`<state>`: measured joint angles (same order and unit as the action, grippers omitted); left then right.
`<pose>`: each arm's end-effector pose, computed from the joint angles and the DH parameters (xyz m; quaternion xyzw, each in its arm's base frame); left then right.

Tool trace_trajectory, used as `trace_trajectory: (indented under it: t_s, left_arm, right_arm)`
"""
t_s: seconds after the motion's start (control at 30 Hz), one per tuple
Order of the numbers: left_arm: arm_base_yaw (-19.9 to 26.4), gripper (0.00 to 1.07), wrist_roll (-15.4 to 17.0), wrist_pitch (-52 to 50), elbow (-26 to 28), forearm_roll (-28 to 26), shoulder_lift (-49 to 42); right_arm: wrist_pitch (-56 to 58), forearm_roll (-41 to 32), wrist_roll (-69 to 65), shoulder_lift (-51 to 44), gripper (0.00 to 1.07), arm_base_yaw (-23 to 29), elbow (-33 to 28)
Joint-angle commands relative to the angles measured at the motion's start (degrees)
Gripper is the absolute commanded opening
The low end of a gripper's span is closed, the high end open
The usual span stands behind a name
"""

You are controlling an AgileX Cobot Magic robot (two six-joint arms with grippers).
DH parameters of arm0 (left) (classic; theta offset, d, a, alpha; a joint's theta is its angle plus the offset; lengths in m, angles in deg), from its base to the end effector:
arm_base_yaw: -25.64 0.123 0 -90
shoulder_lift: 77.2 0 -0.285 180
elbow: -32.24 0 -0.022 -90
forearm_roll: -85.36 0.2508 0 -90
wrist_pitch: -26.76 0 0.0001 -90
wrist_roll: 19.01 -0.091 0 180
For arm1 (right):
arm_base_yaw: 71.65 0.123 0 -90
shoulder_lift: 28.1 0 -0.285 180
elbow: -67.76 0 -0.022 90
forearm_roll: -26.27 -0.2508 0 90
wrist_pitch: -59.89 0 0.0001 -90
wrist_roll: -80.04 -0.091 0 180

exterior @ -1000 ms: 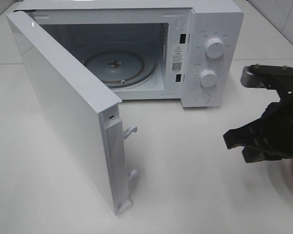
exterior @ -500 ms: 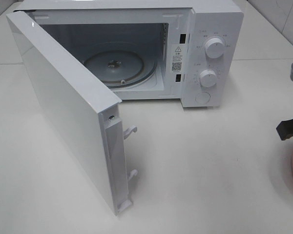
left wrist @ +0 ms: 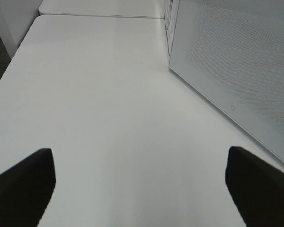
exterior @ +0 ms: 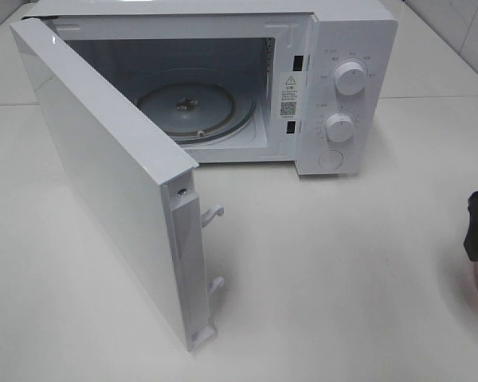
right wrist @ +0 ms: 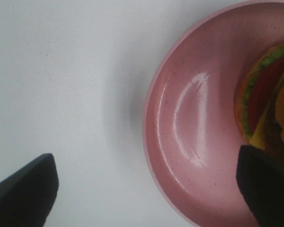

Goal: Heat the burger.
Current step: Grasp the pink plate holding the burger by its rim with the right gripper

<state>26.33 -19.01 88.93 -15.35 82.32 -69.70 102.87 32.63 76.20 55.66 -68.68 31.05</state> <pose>-0.0086 -0.0044 0.2801 -0.0035 0.8535 -0.0233 0.5205 0.2224 0.0047 0.2112 -0.0272 0.9883 -0.0347 0.1460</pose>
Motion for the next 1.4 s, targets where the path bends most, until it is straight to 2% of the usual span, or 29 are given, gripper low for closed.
trace_trajectory:
  t_s: [0.03,0.63,0.93,1.23,1.3,1.37,1.4]
  left_arm:
    - [0.1,0.90,-0.3,-0.9,0.0,-0.2,-0.2]
    - [0.1,0.90,-0.3,-0.9,0.0,-0.2,-0.2]
    - [0.1,0.90,-0.3,-0.9,0.0,-0.2,-0.2]
    - [0.1,0.90,-0.3,-0.9,0.0,-0.2,-0.2]
    - [0.1,0.90,-0.3,-0.9,0.0,-0.2,-0.2]
    - [0.1,0.90,-0.3,-0.9,0.0,-0.2,-0.2]
    - [0.1,0.90,-0.3,-0.9,0.0,-0.2,-0.2]
  right_arm:
    - [-0.8,0.7,1.0,0.5,0.92,-0.5,0.2]
    - [-7.6,1.7,0.2,14.1,0.86,-1.7,0.2]
    - [-14.0,4.5,-1.0,22.0,0.83,-1.7,0.2]
    - [-15.2,6.0,-1.3,26.2,0.79,-1.7,0.2]
    - [-15.2,6.5,-1.9,27.0,0.75,-1.7,0.2]
    - [-15.2,7.7,-3.7,27.2,0.64,-1.7,0.2]
    - [-15.2,7.7,-3.7,27.2,0.64,-1.7,0.2]
